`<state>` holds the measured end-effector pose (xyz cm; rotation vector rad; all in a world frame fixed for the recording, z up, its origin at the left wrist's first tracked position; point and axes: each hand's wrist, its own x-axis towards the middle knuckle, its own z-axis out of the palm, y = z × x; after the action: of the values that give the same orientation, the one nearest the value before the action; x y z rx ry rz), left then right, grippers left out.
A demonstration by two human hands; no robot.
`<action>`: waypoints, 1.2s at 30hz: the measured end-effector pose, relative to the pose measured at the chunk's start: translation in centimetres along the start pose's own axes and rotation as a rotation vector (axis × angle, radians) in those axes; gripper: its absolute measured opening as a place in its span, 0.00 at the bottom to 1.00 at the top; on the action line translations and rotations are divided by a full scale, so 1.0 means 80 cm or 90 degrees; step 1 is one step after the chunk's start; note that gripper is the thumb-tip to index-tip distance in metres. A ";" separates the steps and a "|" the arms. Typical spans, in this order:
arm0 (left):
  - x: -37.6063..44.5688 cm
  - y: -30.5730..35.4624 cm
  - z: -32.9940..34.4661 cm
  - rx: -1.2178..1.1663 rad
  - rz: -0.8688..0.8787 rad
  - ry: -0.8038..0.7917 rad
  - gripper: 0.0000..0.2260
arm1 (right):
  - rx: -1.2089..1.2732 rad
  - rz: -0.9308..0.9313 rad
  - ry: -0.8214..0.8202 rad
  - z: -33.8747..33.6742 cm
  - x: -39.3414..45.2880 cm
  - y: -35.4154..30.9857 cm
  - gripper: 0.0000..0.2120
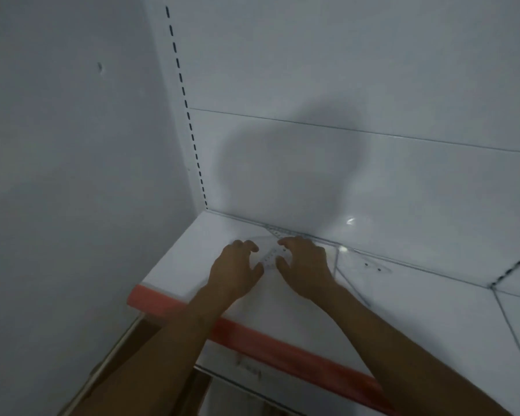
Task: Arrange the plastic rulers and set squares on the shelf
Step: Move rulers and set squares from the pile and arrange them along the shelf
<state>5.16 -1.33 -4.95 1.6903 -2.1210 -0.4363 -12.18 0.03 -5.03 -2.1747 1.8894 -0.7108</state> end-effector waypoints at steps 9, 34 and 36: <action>0.046 0.001 0.035 0.066 0.184 -0.072 0.24 | -0.071 0.213 0.048 -0.011 -0.044 0.034 0.20; 0.018 -0.011 0.052 -0.126 0.184 0.017 0.26 | -0.185 0.420 0.218 0.001 -0.116 0.065 0.16; 0.019 -0.011 0.052 -0.127 0.174 0.016 0.26 | -0.214 0.419 0.227 -0.003 -0.114 0.066 0.15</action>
<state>3.57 -3.03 -8.84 1.2687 -2.1692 -0.5198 -17.69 7.96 -9.26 -1.4488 2.8650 -0.7049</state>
